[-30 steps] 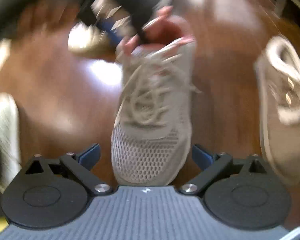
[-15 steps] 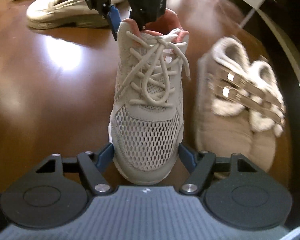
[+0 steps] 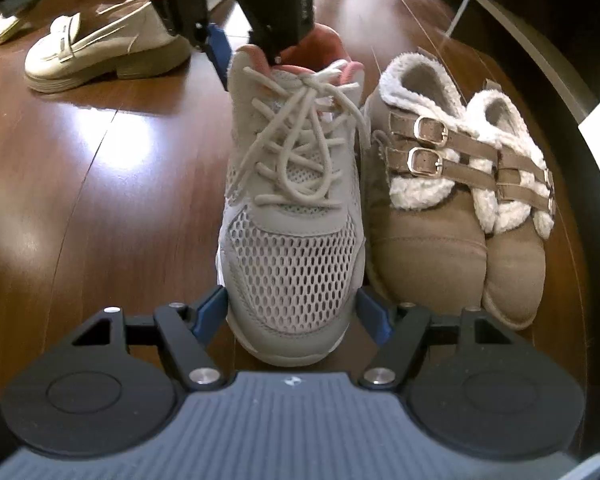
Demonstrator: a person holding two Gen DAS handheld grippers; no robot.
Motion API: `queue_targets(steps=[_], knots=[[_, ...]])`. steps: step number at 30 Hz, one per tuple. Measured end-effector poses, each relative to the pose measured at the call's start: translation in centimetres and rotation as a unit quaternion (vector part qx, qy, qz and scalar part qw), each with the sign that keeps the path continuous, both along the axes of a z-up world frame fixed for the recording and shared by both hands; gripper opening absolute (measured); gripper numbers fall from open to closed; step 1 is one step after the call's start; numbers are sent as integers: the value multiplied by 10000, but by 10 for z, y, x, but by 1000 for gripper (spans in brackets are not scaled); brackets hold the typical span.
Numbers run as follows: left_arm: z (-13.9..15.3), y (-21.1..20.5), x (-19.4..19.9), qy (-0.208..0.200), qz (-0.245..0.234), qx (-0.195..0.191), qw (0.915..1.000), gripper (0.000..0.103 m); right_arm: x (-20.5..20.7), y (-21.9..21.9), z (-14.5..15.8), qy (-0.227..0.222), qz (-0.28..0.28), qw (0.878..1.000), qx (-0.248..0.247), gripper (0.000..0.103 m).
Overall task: Organize scattered shoes
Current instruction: 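Lower the white-pink sneaker with the left gripper while the right lowers the grey laced sneaker, then open both grippers and move them back to the shoe pile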
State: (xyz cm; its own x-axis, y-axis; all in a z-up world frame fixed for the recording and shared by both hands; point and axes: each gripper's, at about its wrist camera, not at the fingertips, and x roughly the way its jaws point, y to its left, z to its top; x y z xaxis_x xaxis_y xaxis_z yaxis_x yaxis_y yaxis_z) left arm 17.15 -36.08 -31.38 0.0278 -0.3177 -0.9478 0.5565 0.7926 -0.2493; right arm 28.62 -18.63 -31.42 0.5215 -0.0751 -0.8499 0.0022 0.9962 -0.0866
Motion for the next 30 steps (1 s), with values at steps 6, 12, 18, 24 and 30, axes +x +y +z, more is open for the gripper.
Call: queue_targets(steps=[6, 12, 18, 24, 30], knots=[[-13, -19, -3, -16, -17, 52, 10000, 36, 0, 4, -2, 28, 46, 10000, -84, 68], [-12, -22, -3, -125, -27, 67, 9999, 39, 6, 4, 3, 165, -49, 9998, 77, 74], [28, 23, -19, -633, -109, -141, 9978, 57, 3, -18, 38, -199, -642, 9957, 642, 85], [65, 89, -47, -1395, -523, 325, 9883, 57, 4, -28, 63, -350, -1142, 9887, 901, 85], [116, 186, -69, -1701, 202, 457, 9842, 53, 16, -9, 100, -835, -1079, 9810, 1382, 84]])
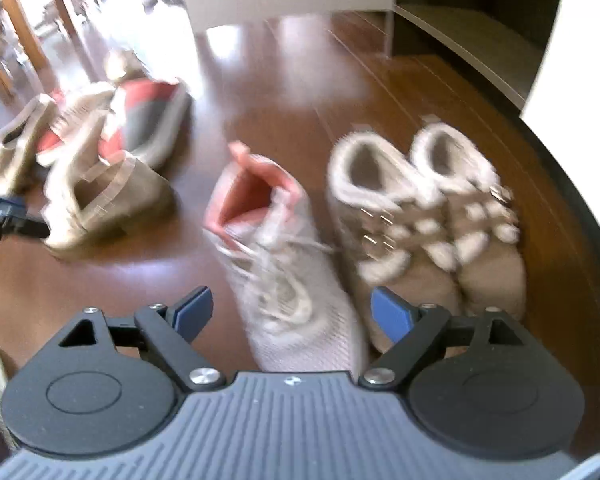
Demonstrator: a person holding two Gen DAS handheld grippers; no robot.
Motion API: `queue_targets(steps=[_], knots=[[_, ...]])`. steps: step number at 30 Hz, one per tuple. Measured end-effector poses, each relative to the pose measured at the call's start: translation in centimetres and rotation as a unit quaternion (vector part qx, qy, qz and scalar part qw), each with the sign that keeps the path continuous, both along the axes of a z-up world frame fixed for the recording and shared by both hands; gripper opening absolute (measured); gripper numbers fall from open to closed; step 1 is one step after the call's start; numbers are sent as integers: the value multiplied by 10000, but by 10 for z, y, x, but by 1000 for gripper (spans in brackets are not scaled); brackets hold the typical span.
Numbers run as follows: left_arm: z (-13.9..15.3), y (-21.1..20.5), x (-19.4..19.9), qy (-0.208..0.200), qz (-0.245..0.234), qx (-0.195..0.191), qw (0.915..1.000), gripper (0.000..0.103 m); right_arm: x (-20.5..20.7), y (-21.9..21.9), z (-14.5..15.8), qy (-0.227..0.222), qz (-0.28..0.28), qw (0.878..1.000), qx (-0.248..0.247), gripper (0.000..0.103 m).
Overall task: Organize scattered shoes
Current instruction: 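Open both grippers and move them back to the shoe pile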
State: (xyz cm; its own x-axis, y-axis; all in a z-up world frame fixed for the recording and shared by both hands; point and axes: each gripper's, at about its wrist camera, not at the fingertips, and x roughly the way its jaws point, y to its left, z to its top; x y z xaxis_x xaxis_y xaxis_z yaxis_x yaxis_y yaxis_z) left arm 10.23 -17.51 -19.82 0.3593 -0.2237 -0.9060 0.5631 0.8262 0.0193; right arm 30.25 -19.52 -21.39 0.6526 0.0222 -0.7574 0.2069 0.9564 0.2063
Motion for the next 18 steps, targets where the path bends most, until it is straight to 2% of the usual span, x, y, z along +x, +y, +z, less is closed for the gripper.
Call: queue_targets(steps=[6, 9, 12, 13, 14, 15, 18], knots=[[46, 55, 2, -317, 320, 202, 9988, 53, 24, 27, 52, -587, 486, 9971, -79, 85], [75, 81, -3, -616, -52, 661, 9959, 53, 34, 49, 72, -685, 872, 9937, -135, 87], [86, 92, -5, -711, -336, 944, 9924, 53, 47, 76, 87, -673, 1348, 9880, -336, 88], [91, 97, -3, -689, -437, 1038, 9912, 51, 52, 83, 90, -645, 1436, 9866, -423, 88], [97, 106, 3, -634, -574, 1208, 9890, 39, 52, 85, 90, -636, 1447, 9864, -446, 88], [99, 108, 3, -629, -596, 1234, 9886, 34, 63, 98, 97, -611, 1580, 9839, -565, 88], [108, 121, 18, -499, -713, 1393, 9864, 39, 86, 121, 107, -618, 2072, 9748, -547, 87]])
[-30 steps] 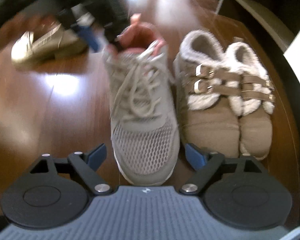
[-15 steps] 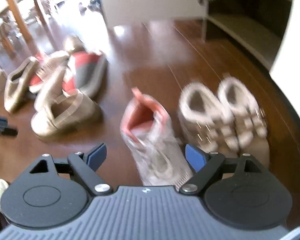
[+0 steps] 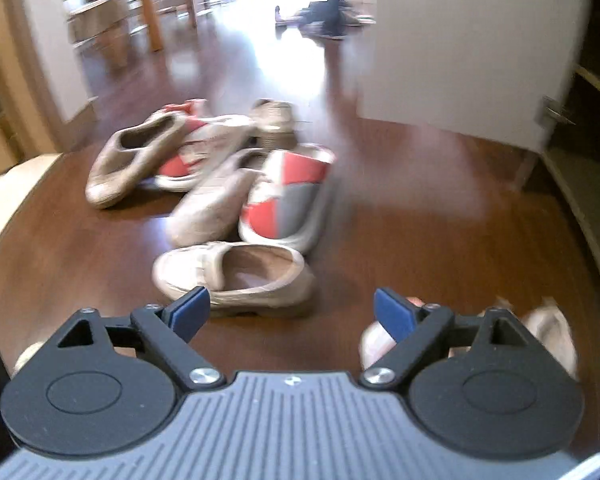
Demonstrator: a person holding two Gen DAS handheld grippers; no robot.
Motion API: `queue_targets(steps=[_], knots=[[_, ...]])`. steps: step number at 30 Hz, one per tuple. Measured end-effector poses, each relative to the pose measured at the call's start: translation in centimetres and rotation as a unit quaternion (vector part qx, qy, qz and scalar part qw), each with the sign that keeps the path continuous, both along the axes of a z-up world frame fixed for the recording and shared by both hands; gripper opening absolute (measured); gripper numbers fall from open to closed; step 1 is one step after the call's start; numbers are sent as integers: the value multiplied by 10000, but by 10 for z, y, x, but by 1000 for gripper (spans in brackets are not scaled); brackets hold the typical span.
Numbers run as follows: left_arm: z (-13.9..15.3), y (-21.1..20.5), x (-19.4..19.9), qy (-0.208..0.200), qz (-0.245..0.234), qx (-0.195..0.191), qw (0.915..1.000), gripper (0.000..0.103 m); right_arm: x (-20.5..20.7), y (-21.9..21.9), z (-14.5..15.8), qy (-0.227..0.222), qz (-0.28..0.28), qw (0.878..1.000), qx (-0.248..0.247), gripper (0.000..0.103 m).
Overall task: Organize scattered shoes
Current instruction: 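Open both grippers and move them back to the shoe pile, then grasp a white-pink sneaker by its heel collar with the left gripper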
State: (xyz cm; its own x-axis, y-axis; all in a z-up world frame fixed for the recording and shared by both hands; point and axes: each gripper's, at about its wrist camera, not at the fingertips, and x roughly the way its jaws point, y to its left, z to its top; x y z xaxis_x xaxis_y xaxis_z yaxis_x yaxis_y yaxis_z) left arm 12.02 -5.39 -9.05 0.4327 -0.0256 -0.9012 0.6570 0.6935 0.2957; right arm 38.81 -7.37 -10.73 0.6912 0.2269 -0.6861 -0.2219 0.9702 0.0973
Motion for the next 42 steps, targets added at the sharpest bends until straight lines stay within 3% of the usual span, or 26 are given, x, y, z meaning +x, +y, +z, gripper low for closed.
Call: queue_targets(steps=[2, 7, 9, 11, 12, 13, 14, 15, 17, 19, 20, 24, 26, 28, 31, 39, 40, 41, 42], knots=[[6, 10, 18, 16, 159, -206, 9997, 47, 21, 18, 9, 10, 274, 9996, -93, 87], [0, 39, 57, -41, 755, -779, 9941, 45, 80, 55, 24, 142, 686, 9975, 18, 89], [-15, 53, 79, -10, 980, -933, 9908, 35, 105, 66, 22, 296, 698, 9971, 113, 89], [-32, 68, 108, -52, 1229, -965, 9877, 16, 142, 81, 17, 412, 689, 9963, 308, 82], [-41, 75, 123, -80, 1346, -962, 9862, 13, 168, 91, 11, 450, 734, 9955, 390, 66], [-51, 82, 142, -192, 1416, -950, 9852, 13, 196, 101, 3, 490, 783, 9946, 473, 35], [-62, 89, 164, -363, 1490, -978, 9833, 13, 211, 106, -2, 510, 777, 9944, 511, 23], [-66, 92, 174, -435, 1518, -1010, 9823, 13, 226, 110, -7, 528, 766, 9942, 544, 19], [-83, 102, 215, -706, 1645, -1266, 9757, 15, 254, 119, -18, 565, 744, 9938, 611, 21], [-91, 108, 239, -886, 1706, -1435, 9708, 15, 293, 129, -24, 500, 646, 9945, 660, 43], [-95, 112, 254, -904, 1724, -1528, 9689, 15, 314, 134, -25, 479, 616, 9945, 694, 48], [-101, 131, 322, -799, 1636, -1979, 9632, 24, 366, 153, -24, 374, 615, 9944, 779, 54], [-101, 134, 347, -771, 1492, -2081, 9636, 39, 394, 164, -22, 322, 506, 9946, 847, 61], [-105, 136, 373, -714, 1307, -2090, 9665, 39, 406, 164, -25, 323, 358, 9943, 955, 67], [-118, 130, 428, -509, 883, -2139, 9715, 45, 418, 157, -36, 374, 30, 9918, 1218, 67], [-183, 112, 512, 307, 1020, -1984, 9743, 44, 409, 113, -67, 629, -841, 9899, 955, 73], [-192, 107, 516, 206, 1018, -1791, 9783, 36, 405, 107, -72, 676, -932, 9887, 958, 73], [-205, 100, 522, 234, 1011, -1417, 9845, 22, 403, 104, -74, 707, -968, 9881, 960, 73], [-210, 98, 525, 272, 1045, -1302, 9856, 20, 400, 101, -77, 751, -1005, 9874, 966, 73]])
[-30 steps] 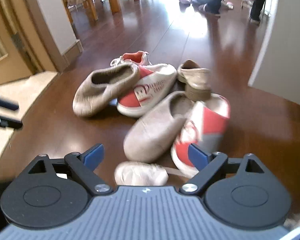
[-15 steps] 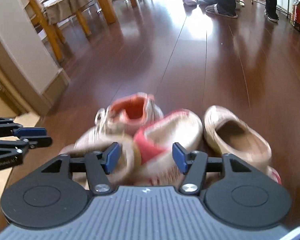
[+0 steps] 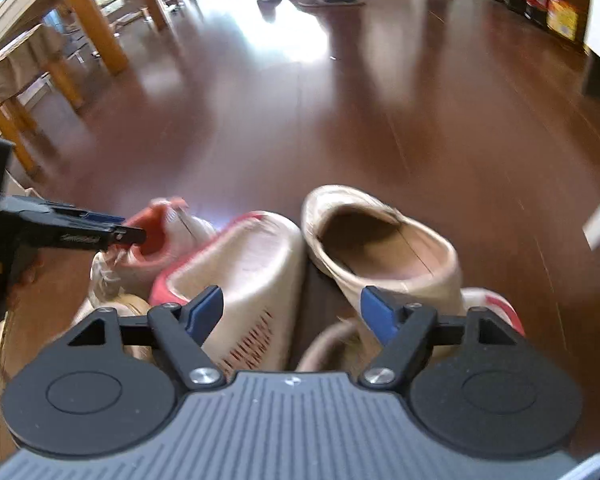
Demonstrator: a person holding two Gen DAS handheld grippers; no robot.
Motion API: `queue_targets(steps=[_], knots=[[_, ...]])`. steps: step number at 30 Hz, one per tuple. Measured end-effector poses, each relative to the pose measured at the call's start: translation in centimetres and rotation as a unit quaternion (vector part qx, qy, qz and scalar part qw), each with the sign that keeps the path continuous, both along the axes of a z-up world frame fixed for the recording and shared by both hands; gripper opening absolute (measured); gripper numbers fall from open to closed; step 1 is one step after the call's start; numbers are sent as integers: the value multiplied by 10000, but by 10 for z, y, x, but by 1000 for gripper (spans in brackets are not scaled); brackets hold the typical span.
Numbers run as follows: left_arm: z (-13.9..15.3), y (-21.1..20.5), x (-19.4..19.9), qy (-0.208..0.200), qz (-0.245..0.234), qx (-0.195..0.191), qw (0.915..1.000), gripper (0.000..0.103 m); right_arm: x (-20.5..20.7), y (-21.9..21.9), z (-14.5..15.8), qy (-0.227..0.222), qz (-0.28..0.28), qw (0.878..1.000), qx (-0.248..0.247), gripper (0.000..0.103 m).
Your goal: Organize scattered shoes
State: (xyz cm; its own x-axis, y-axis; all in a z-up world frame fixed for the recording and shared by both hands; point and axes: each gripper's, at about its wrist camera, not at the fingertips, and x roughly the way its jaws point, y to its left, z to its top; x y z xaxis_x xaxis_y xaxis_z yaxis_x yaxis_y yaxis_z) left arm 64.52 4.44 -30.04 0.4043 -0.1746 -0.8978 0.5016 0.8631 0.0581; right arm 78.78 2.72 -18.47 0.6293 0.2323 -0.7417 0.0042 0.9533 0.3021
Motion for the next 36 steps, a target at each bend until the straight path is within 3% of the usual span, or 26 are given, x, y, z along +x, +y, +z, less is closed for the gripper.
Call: queue_targets(steps=[4, 7, 10, 12, 14, 15, 17, 19, 22, 24, 25, 27, 28, 31, 32, 33, 36], knots=[[0, 6, -8, -95, 70, -37, 9999, 17, -14, -7, -2, -15, 85, 9998, -173, 73], [11, 25, -25, -511, 279, -55, 9983, 16, -24, -17, 2, -145, 200, 9995, -174, 73], [38, 56, -43, -1097, 834, -265, 9901, 16, -31, -27, 8, -312, 240, 9992, -30, 74], [62, 75, -58, -1475, 1175, -370, 9814, 16, -36, -32, 11, -397, 255, 9989, 53, 74], [103, 95, -90, -1913, 1544, -502, 9680, 16, -48, -42, 15, -537, 269, 9980, 207, 74], [106, 97, -91, -1939, 1564, -510, 9671, 16, -50, -43, 16, -556, 265, 9978, 231, 74], [147, 99, -135, -2164, 1706, -637, 9592, 16, -64, -49, 22, -635, 250, 9970, 354, 74], [166, 96, -161, -2184, 1699, -738, 9581, 17, -80, -57, 29, -718, 260, 9960, 454, 74], [192, 73, -218, -1969, 1526, -975, 9636, 17, -115, -74, 43, -843, 290, 9948, 486, 74], [200, 41, -271, -1419, 1248, -1282, 9736, 17, -152, -96, 58, -903, 248, 9947, 418, 74], [204, 38, -276, -1329, 1216, -1334, 9746, 17, -171, -106, 67, -939, 211, 9946, 378, 74], [198, 7, -326, -636, 1024, -1630, 9792, 17, -213, -131, 84, -1057, 145, 9937, 333, 75], [195, 4, -334, -527, 976, -1639, 9802, 17, -235, -145, 90, -1123, 29, 9931, 323, 78], [176, -40, -384, 78, 549, -1531, 9867, 17, -302, -185, 98, -1205, -252, 9920, 293, 82], [165, -54, -398, 261, 449, -1498, 9874, 17, -307, -187, 98, -1204, -269, 9920, 284, 82], [154, -69, -412, 444, 351, -1465, 9876, 17, -341, -203, 92, -1129, -421, 9925, 196, 82], [95, -128, -451, 1120, 297, -1299, 9847, 18, -389, -224, 67, -818, -528, 9950, 223, 82]])
